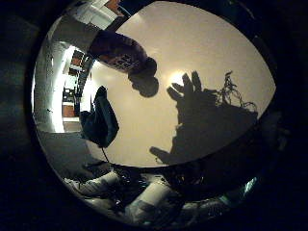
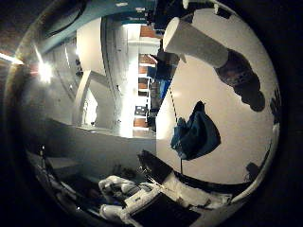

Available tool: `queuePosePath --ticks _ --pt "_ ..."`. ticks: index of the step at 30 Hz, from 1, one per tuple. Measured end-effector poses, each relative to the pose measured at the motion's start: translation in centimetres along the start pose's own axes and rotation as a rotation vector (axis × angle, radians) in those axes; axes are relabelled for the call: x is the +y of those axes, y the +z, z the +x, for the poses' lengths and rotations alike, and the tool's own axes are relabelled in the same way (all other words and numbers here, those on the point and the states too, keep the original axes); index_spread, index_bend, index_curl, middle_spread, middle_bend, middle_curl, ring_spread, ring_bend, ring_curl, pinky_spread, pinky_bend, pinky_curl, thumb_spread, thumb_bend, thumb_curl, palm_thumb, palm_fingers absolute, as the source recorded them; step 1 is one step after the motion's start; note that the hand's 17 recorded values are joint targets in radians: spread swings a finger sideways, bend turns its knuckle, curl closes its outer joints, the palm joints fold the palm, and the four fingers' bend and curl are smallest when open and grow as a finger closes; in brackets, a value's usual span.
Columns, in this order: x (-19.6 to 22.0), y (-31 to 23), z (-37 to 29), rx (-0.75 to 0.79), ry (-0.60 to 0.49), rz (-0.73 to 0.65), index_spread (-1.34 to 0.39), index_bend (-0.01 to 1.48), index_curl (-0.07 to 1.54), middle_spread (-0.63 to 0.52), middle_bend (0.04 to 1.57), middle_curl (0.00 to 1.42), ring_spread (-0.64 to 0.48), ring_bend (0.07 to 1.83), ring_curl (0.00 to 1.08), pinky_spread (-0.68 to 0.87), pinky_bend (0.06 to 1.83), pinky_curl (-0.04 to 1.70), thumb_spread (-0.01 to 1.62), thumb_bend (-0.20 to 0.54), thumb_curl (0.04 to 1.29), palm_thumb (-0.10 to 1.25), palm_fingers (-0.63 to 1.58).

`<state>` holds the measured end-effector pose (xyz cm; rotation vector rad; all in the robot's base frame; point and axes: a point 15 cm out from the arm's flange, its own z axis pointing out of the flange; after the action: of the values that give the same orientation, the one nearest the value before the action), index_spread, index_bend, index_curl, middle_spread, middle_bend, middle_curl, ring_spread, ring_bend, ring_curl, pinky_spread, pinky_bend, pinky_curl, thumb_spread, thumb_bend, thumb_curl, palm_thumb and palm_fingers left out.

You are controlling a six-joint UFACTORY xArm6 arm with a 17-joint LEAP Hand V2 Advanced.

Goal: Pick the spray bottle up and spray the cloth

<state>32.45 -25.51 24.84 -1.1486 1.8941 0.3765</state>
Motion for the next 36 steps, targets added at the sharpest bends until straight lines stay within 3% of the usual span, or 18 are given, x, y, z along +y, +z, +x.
queuePosePath --ticks 18,36 --pt "-7.3 0.5 3.8 -0.006 -0.072 -0.027 -0.15 0.15 0.25 0.12 0.31 0.35 0.18 0.43 0.25 0.3 0.4 0.3 0.96 -0.028 0.29 0.47 0.12" --pt "-7.5 6.2 0.7 -0.046 -0.16 -0.142 -0.13 0.15 0.26 0.11 0.32 0.35 0.16 0.44 0.26 0.28 0.38 0.3 0.93 -0.031 0.3 0.45 0.14"
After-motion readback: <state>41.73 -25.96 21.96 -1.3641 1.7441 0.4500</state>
